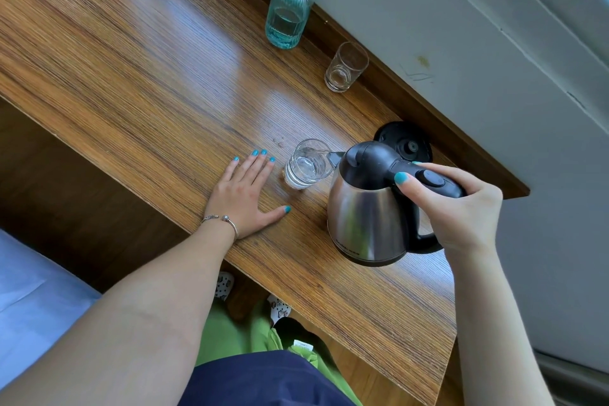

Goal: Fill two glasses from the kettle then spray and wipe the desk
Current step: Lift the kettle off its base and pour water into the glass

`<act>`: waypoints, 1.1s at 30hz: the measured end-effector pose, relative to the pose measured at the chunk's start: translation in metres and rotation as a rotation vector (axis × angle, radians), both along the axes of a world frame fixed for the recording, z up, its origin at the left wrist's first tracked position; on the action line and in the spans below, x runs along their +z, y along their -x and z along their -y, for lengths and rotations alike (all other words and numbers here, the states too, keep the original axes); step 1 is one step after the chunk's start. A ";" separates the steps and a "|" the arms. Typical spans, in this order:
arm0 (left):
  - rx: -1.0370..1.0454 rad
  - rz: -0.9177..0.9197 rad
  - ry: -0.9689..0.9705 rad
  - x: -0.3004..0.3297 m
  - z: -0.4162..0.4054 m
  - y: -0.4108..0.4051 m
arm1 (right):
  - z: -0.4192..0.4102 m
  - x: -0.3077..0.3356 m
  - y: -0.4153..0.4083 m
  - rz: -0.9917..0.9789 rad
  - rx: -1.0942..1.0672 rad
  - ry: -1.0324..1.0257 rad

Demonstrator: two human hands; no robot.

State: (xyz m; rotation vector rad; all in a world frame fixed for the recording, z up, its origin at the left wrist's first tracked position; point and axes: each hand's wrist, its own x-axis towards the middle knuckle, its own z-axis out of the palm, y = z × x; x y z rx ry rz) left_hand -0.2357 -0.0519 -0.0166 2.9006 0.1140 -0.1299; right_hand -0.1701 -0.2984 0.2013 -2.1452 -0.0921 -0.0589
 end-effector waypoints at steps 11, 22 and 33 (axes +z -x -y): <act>0.006 -0.003 0.007 -0.001 0.001 -0.001 | 0.002 -0.001 0.002 -0.026 -0.027 -0.043; 0.000 0.002 -0.015 -0.002 0.001 0.000 | 0.005 -0.001 0.004 -0.012 -0.012 -0.017; 0.001 -0.007 -0.004 -0.001 0.000 -0.001 | 0.001 -0.001 -0.001 -0.010 -0.010 0.004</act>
